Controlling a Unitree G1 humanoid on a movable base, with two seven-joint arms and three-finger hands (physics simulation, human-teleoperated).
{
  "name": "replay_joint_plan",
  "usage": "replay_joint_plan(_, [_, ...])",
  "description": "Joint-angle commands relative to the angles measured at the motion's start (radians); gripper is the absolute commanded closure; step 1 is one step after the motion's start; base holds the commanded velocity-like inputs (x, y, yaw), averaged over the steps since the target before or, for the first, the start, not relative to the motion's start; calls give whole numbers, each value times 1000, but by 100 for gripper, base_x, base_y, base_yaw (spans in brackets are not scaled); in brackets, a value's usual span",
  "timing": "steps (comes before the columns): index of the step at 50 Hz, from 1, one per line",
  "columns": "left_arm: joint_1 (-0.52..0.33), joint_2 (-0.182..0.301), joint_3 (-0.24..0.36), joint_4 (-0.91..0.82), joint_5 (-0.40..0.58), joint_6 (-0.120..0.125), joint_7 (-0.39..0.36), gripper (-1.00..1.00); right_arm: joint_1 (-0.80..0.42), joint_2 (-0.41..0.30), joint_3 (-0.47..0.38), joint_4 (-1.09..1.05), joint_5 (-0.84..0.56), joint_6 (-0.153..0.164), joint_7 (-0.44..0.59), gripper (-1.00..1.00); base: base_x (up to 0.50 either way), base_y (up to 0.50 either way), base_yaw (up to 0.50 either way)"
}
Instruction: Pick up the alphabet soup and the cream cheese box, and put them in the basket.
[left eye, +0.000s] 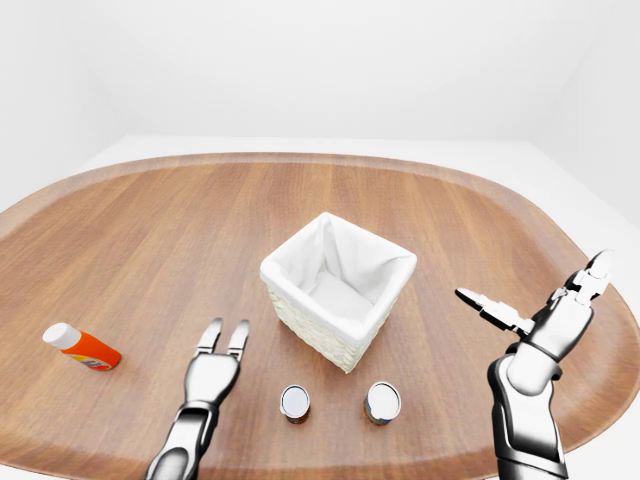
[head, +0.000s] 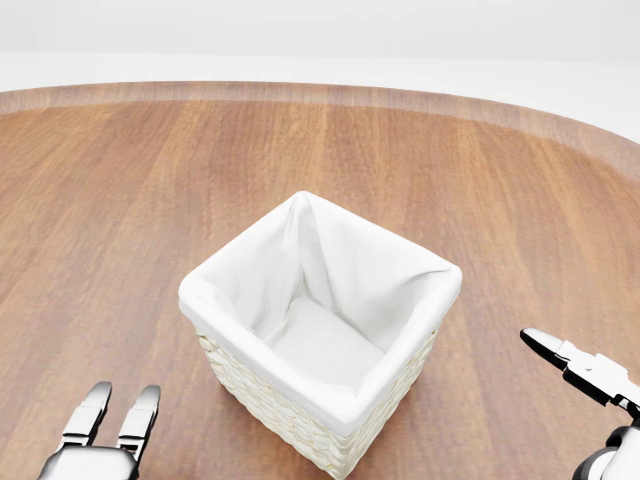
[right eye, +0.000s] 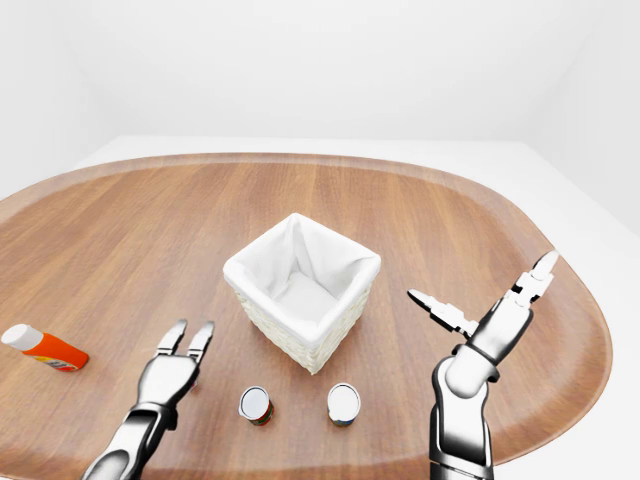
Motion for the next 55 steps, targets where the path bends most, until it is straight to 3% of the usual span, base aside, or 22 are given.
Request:
replay_joint_plan(1, [-60, 12, -29, 132, -3, 0, 54, -100, 1, 0, 0, -1, 0, 0, 0, -100, 0, 0, 0])
replay_joint_plan(23, [-191, 30, -102, 518, -22, 0, 261, -100, -3, -2, 1, 15, -1, -9, 0, -100, 0, 0, 0])
replay_joint_plan(41, [-274, 42, -140, 758, -55, 0, 261, -100, -2, -1, 1, 1, -1, 3, 0, -100, 0, 0, 0])
replay_joint_plan(44, [-283, 43, -148, 797, -57, 0, 261, 39, -2, -1, 0, 3, -1, 1, 0, -100, 0, 0, 0])
replay_joint_plan(45, [-289, 41, -152, 819, -57, 0, 261, 67, -2, -1, 0, 4, -1, 0, 0, -100, 0, 0, 0])
replay_joint_plan(46, [-295, 40, -156, 835, -57, 0, 261, 78, -2, -1, 0, 5, -1, -1, 0, -100, 0, 0, 0])
replay_joint_plan(55, [-310, 30, -171, 940, -65, 0, 261, 69, -7, -4, 1, 17, -3, -7, 0, -100, 0, 0, 0])
